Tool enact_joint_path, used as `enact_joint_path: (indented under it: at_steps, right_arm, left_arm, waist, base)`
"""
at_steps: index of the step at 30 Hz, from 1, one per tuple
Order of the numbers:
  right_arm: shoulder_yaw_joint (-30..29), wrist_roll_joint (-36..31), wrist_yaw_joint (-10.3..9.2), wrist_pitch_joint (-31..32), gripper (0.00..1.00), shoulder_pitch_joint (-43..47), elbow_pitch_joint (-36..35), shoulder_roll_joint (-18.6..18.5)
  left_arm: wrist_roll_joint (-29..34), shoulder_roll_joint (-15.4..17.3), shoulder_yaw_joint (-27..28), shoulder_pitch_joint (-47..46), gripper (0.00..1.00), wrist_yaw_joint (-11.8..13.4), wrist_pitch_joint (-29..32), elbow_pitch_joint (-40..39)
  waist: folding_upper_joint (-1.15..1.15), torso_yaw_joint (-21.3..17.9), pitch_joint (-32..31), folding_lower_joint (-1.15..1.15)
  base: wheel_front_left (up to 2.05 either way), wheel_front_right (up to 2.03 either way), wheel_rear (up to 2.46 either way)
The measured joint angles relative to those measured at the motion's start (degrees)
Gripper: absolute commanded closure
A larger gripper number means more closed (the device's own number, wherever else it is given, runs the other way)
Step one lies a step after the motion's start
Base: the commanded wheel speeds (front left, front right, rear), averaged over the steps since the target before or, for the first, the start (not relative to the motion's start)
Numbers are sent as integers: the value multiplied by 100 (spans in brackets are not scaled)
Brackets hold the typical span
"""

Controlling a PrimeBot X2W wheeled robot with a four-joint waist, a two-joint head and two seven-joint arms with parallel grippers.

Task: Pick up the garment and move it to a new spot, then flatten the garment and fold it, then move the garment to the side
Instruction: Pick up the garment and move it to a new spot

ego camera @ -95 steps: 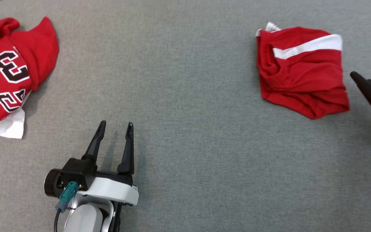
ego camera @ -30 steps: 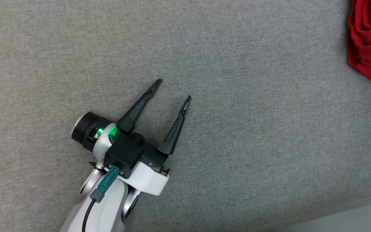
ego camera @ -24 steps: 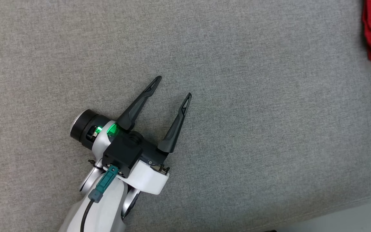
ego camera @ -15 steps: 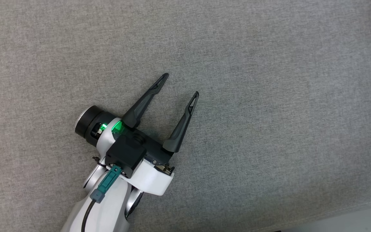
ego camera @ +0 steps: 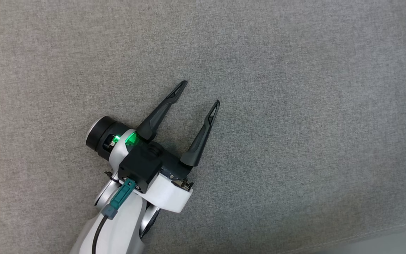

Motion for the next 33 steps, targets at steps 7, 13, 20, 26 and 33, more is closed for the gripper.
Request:
enact_joint_path:
  at_steps: [7, 13, 20, 26, 33]
  right_arm:
    - [305, -241, 0, -155, 0, -293, 178, -42]
    - [333, -333, 0, -232, 0, -634, 396, -86]
    - [98, 177, 0, -600, 0, -659, 214, 289]
    - [-36, 655, 0, -1177, 0, -164, -169, 613]
    - [-133, 938, 0, -1763, 0, 665, -794, 1071]
  left_arm:
    - [-47, -32, -5, -1, 0, 1, 15, 178]
    - [-127, -36, -19, 41, 0, 19, 41, 267]
    - [-248, -21, 77, 213, 0, 114, 78, 332]
    - [-394, -8, 278, 337, 0, 232, 85, 335]
    - [-578, -11, 695, 588, 0, 401, 85, 253]
  waist:
    - [0, 60, -188, 0]
    - [0, 162, -341, 0]
    - [0, 231, -626, 0]
    - [0, 277, -1069, 0]
    - [0, 362, -1721, 0]
  base:
    - [0, 0, 0]
    - [0, 0, 0]
    - [0, 0, 0]
    - [0, 0, 0]
    - [0, 0, 0]
